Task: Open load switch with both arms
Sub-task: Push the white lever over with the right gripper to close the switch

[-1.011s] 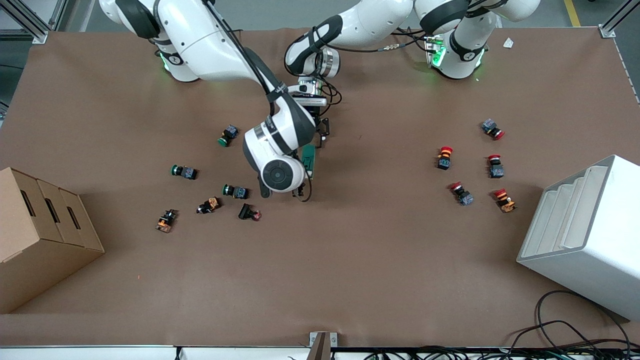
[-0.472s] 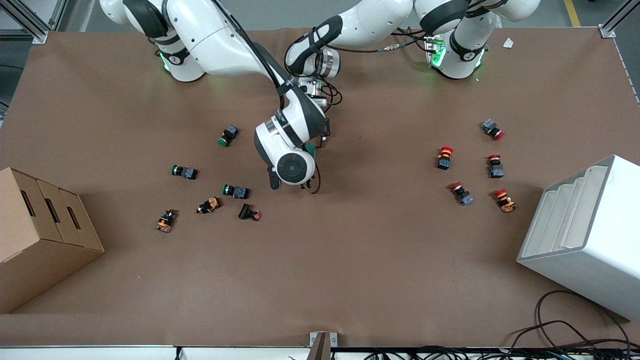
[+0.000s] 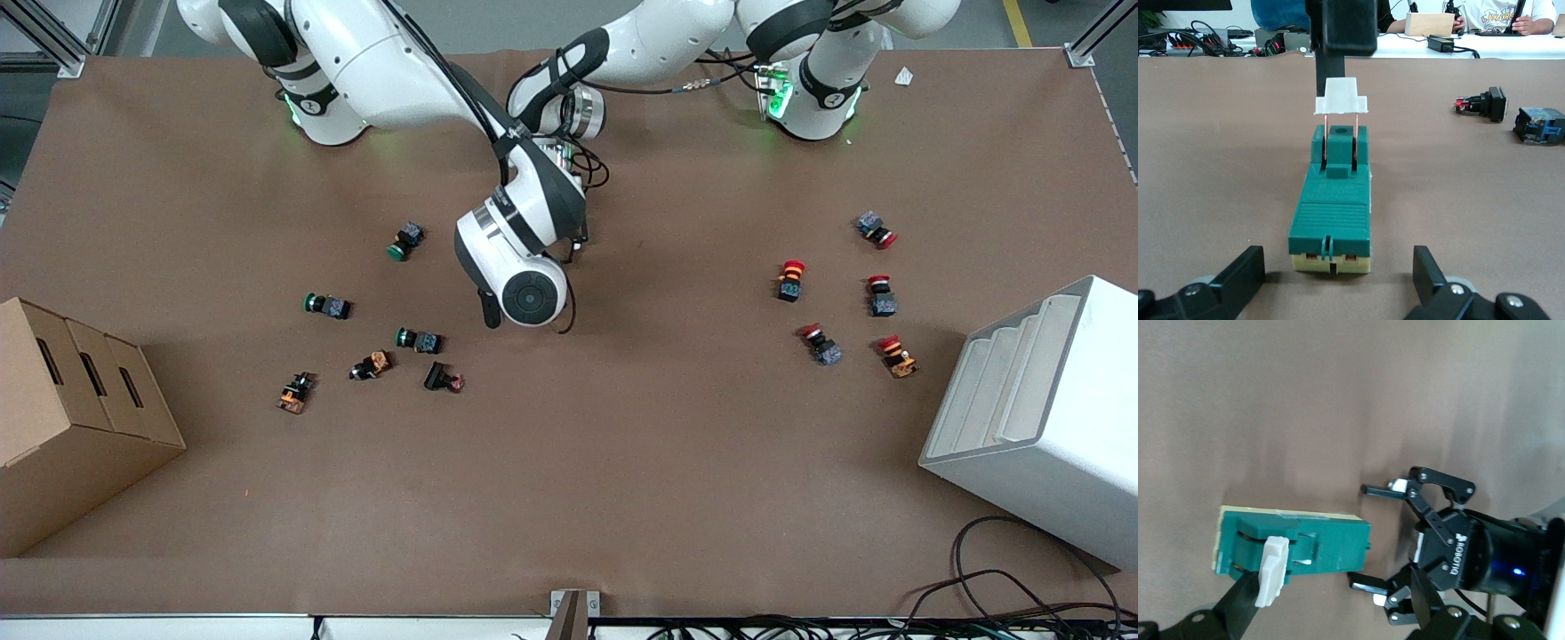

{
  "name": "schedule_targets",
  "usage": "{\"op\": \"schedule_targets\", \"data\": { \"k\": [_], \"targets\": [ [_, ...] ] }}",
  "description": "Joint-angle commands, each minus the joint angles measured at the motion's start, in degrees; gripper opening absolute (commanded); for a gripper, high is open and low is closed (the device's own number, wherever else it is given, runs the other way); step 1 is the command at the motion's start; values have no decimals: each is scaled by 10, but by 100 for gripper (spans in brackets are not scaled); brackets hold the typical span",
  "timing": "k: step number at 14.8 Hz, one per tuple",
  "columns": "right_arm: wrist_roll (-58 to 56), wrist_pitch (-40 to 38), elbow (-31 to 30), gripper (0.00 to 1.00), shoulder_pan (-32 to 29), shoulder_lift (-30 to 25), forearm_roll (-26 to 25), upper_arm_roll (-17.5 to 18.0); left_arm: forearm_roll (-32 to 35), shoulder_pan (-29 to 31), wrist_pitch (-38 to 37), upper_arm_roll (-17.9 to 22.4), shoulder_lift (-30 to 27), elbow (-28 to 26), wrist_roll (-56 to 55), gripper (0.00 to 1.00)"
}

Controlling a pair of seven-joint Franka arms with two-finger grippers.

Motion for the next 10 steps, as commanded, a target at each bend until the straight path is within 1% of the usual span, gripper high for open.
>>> {"op": "schedule_targets", "data": {
  "k": [1,6,10],
  "targets": [
    [8,-36,-8,100,1,-15,13,5,1,2,10,11,22,-1,-25,99],
    [9,-47,-16,100,16,-11,9,4,1,2,10,11,22,-1,-25,99],
    [9,-35,-41,100,31,-9,4,3,2,3,10,12,22,-1,-25,99]
  ]
}}
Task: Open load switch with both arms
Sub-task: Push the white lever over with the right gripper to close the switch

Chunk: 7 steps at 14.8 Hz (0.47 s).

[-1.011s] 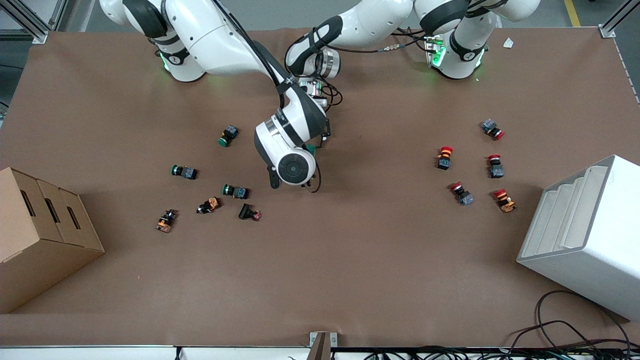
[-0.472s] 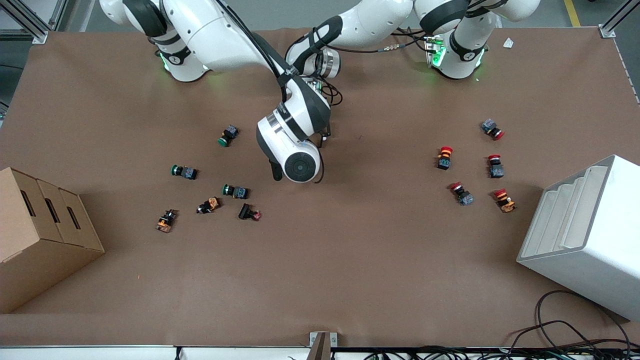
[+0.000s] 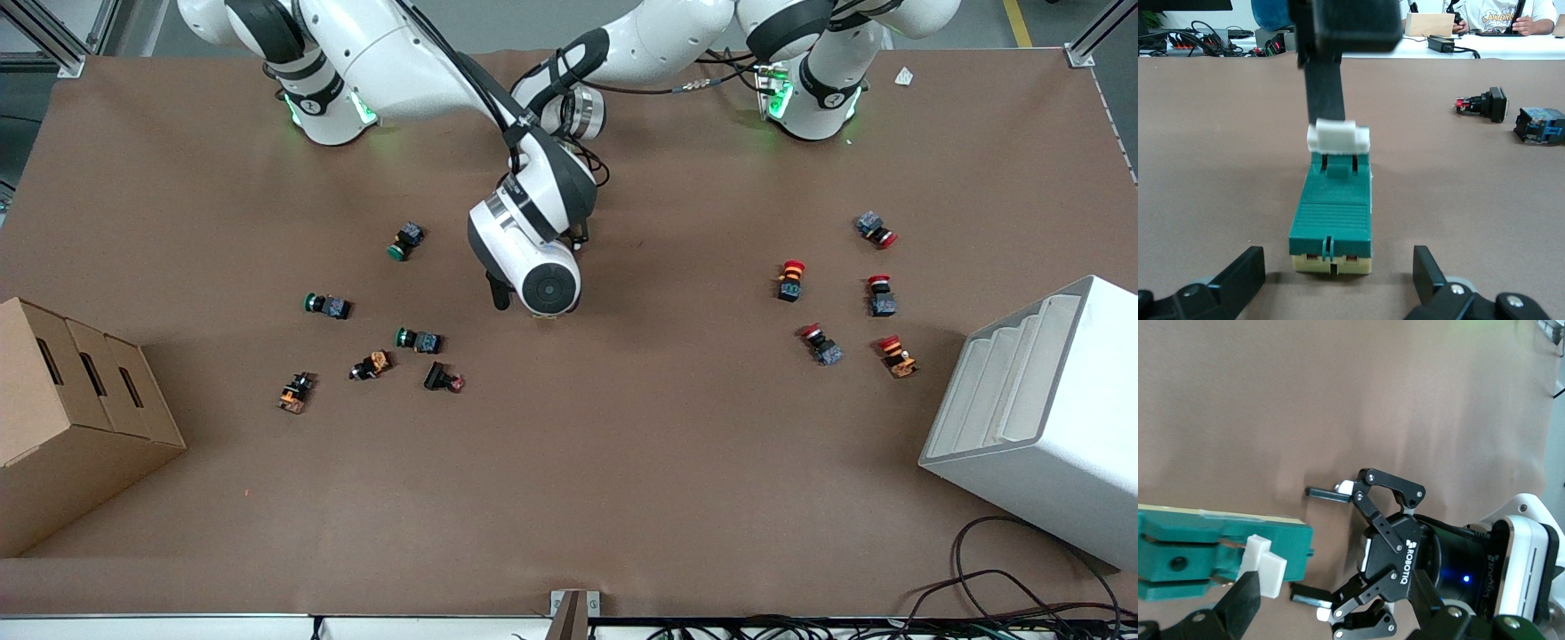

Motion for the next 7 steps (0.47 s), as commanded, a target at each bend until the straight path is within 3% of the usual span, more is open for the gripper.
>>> {"op": "schedule_targets", "data": {
  "k": [1,7],
  "targets": [
    [7,14,-34,100,11,-8,1,-3,2,3,10,11,21,-1,-24,99],
    [7,26,-49,100,21,-8,-2,-3,1,3,10,11,20,-1,-23,99]
  ]
}}
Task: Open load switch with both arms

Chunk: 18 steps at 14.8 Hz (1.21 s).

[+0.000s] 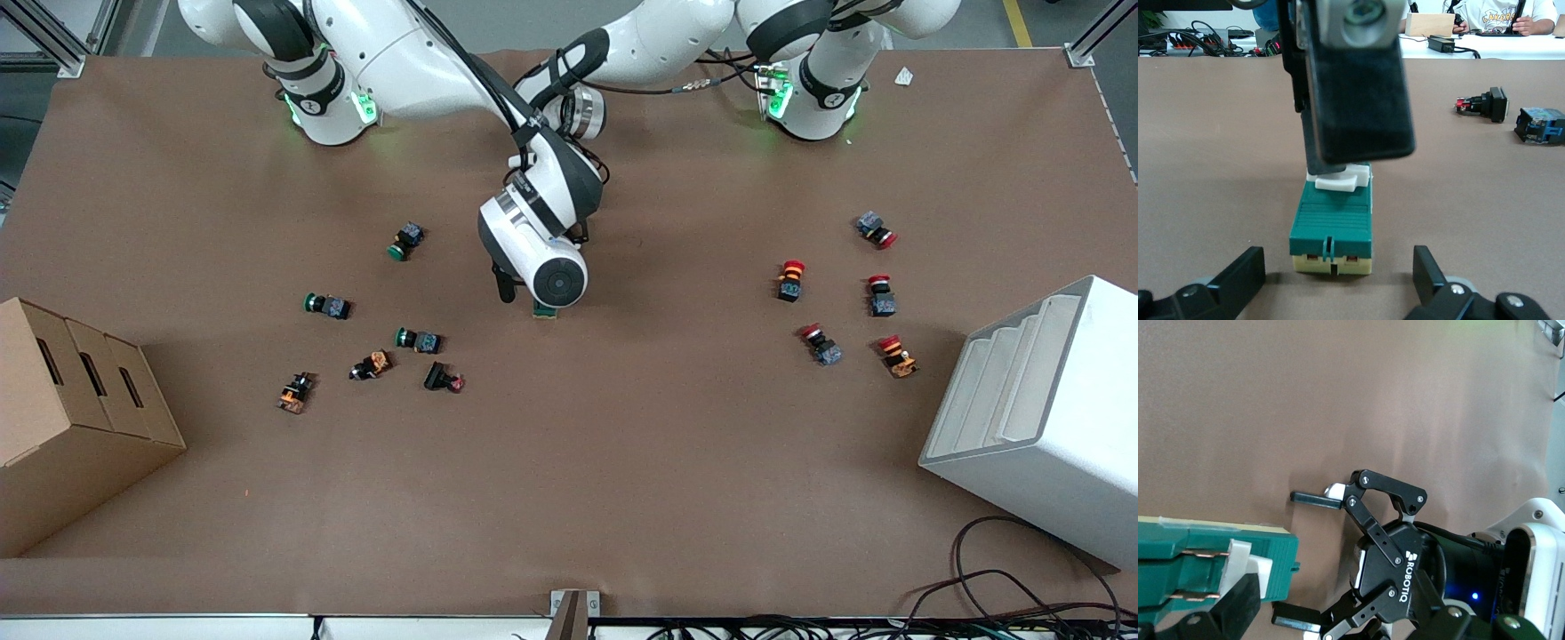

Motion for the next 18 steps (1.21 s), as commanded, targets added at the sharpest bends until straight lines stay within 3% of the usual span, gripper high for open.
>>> {"op": "schedule_targets", "data": {
  "k": [1,6,9,13,16,18],
  "targets": [
    [7,6,-22,100,9,-9,-1,-2,1,3,10,10,20,-2,-23,99],
    [-16,-36,-1,100,-18,-28,-7,-14,1,4,10,10,18,-2,-23,99],
    [-122,-49,18,100,-50,-47,-71,-19,1,6,10,10,17,-2,-22,99],
    [-375,-27,16,100,-113,-89,-119,-39,-19,12,11,4,-1,2,7,99],
    [-526,-17,-11,100,-173,-137,-126,-43,-105,20,24,-5,-36,12,60,99],
    [-663,-23,-14,100,-216,-158,-140,-43,-148,50,31,-42,-52,29,71,99]
  ]
}}
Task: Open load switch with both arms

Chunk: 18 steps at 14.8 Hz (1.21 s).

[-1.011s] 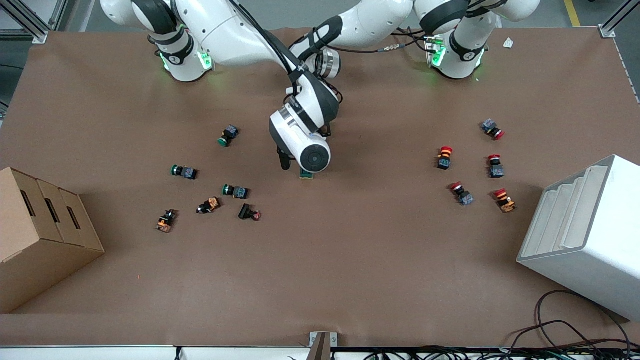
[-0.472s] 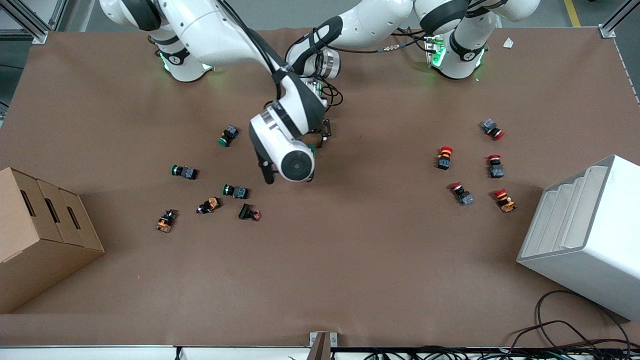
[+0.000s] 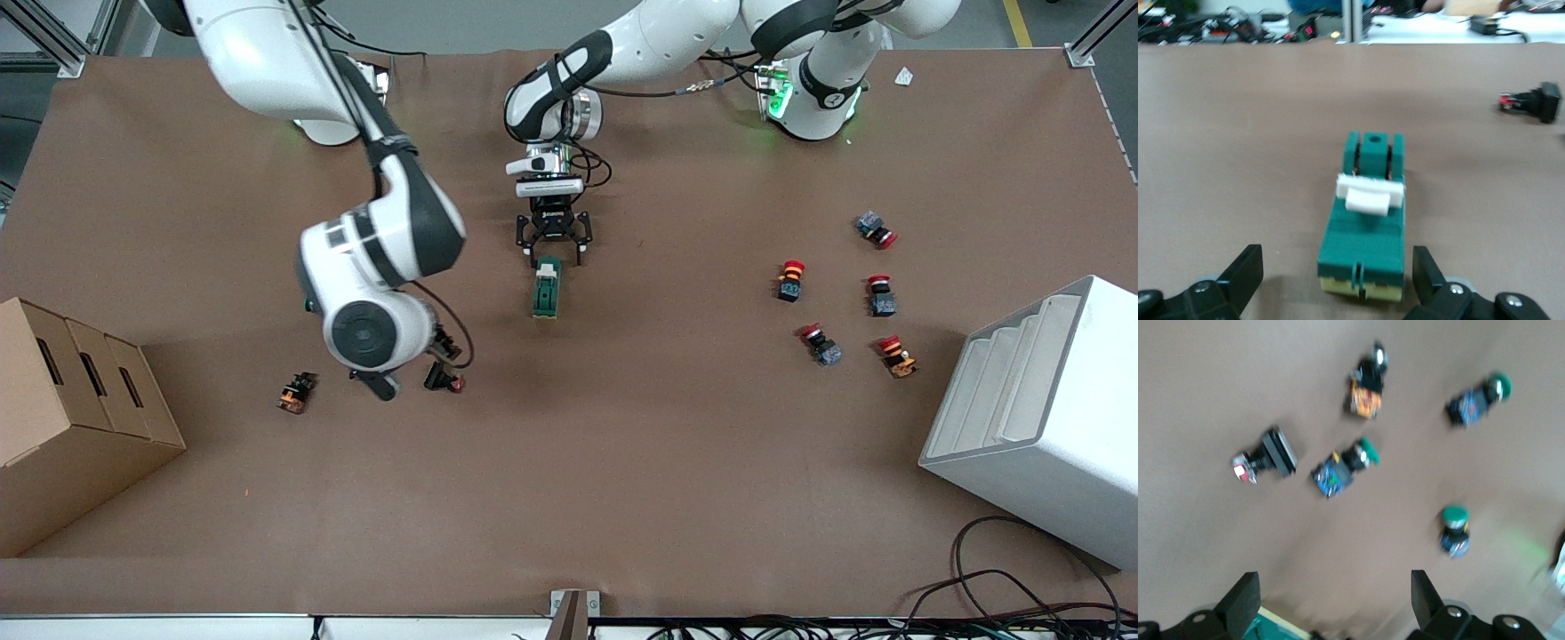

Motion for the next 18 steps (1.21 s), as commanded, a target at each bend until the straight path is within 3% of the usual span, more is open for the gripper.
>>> {"op": "schedule_targets", "data": {
  "k": [1,6,10,14,18],
  "targets": [
    [-182,5,-51,100,-54,-58,-21,10,-60,55,15,-59,-35,17,45,99],
    [-389,7,-63,100,-118,-104,-63,10,-186,189,10,-189,-68,80,196,99],
    [-513,2,-64,100,-178,-129,-65,10,-305,364,8,-320,-100,122,342,100],
    [-605,-17,-64,100,-230,-155,-84,10,-356,541,-13,-437,-115,125,465,100],
    [-638,-31,-62,100,-261,-181,-89,10,-379,643,-13,-479,-113,126,567,100]
  ]
}}
